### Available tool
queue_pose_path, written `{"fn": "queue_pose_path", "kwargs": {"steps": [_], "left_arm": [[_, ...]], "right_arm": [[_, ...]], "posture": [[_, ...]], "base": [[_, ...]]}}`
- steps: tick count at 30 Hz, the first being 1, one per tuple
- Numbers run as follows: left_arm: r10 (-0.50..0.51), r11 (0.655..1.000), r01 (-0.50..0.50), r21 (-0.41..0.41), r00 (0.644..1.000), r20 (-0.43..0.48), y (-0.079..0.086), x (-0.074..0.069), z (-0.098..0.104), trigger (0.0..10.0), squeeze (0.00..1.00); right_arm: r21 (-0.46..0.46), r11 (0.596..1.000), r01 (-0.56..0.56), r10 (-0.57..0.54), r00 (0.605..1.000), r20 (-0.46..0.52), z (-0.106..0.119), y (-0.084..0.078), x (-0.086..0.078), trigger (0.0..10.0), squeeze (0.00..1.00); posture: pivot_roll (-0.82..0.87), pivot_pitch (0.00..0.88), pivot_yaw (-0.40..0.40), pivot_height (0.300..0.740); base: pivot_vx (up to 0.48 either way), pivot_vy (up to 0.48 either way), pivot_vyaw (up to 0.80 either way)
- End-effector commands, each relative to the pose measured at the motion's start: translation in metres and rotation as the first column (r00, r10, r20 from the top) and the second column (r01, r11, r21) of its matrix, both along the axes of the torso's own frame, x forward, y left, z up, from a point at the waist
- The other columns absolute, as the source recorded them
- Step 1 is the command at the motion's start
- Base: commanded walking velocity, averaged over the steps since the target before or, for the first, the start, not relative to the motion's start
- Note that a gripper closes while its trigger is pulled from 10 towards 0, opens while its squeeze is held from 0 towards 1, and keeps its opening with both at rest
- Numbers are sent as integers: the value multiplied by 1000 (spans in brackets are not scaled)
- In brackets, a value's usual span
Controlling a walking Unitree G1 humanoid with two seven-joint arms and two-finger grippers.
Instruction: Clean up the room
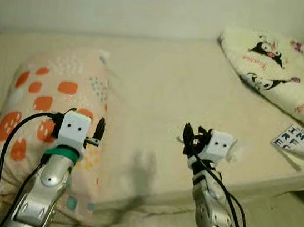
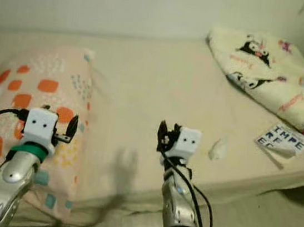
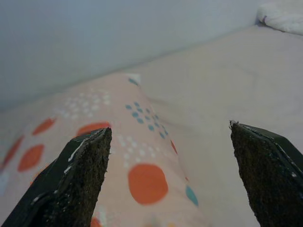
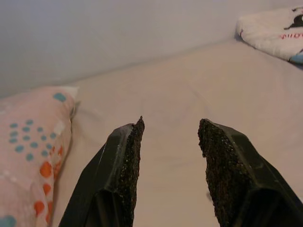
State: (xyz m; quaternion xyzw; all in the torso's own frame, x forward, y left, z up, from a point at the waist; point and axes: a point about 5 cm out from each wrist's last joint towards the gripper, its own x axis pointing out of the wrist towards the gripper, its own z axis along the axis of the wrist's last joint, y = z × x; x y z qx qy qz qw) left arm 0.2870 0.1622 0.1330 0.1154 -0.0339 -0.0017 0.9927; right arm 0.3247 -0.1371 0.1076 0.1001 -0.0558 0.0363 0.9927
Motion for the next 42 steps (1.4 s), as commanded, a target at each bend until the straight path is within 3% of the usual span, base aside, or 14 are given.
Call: {"fn": "queue_pose_path", "kwargs": {"steps": [1,13,18,22,27,42], "left_arm": [[12,1000,-11,9,999,-38,1,-3,-10,10000,0],[39,999,-36,38,998,-54,4,-3,-17,10000,0],[55,998,-53,39,997,-50,4,-2,-19,10000,0],[64,997,-62,45,997,-45,2,1,-19,10000,0],[73,997,-72,40,996,-43,2,4,-20,10000,0],[84,996,-83,42,996,-33,3,8,-19,10000,0]], "right_arm": [[1,1000,3,-3,1000,-27,-6,-1,-3,10000,0],[-13,1000,0,-1,999,-46,-9,1,-3,10000,0],[-46,998,-53,51,997,-52,-10,8,-3,10000,0],[-124,989,-74,70,997,-36,-9,11,-3,10000,0],[-85,994,-71,69,997,-26,-6,12,-2,10000,0],[-86,994,-72,68,997,-44,-10,11,-3,10000,0]], "posture": [[122,56,-36,731],[121,48,-38,740],[123,44,-45,740],[123,44,-45,740],[120,34,-48,740],[120,33,-46,740]], "base": [[0,0,0],[0,0,0],[0,0,0],[0,-402,700],[0,-432,391],[0,-385,0]]}}
